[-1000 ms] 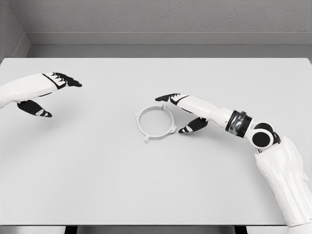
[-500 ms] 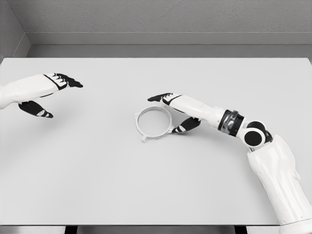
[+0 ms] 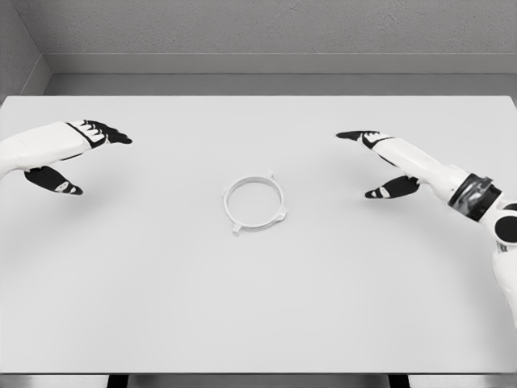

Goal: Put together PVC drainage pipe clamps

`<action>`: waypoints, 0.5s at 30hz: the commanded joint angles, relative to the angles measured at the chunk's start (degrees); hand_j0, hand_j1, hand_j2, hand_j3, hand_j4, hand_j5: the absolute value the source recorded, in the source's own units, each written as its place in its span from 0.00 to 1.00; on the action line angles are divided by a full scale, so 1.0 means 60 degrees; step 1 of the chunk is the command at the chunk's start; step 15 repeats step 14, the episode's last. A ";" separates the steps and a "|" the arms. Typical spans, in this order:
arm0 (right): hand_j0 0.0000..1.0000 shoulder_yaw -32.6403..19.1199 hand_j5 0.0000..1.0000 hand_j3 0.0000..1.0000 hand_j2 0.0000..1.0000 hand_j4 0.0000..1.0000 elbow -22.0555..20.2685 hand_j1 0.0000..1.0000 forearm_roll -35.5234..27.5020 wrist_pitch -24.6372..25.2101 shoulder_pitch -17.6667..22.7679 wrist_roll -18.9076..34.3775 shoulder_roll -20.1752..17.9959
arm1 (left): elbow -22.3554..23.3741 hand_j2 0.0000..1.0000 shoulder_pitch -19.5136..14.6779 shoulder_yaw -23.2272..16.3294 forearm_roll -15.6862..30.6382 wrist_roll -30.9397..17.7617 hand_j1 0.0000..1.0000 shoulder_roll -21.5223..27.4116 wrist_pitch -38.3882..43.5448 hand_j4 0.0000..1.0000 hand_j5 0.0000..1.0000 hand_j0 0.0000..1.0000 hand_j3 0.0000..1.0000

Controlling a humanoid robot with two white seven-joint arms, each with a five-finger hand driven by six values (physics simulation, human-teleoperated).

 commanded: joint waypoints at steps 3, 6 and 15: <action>1.00 -0.0720 1.00 1.00 1.00 1.00 -0.0013 1.00 -0.0631 0.0031 0.0249 -0.0005 -0.0934 | -0.0005 1.00 0.0000 0.0030 0.0063 0.0001 1.00 0.0171 0.0021 1.00 1.00 1.00 1.00; 1.00 -0.0705 1.00 1.00 1.00 1.00 -0.0013 1.00 -0.0645 0.0031 0.0249 -0.0005 -0.0978 | -0.0005 1.00 -0.0029 0.0045 0.0078 0.0001 1.00 0.0171 0.0021 1.00 1.00 1.00 1.00; 1.00 -0.0676 1.00 1.00 1.00 1.00 -0.0013 1.00 -0.0645 0.0031 0.0249 -0.0005 -0.0964 | -0.0122 1.00 0.0015 0.0221 0.0078 0.0001 1.00 0.0244 0.0021 1.00 1.00 1.00 1.00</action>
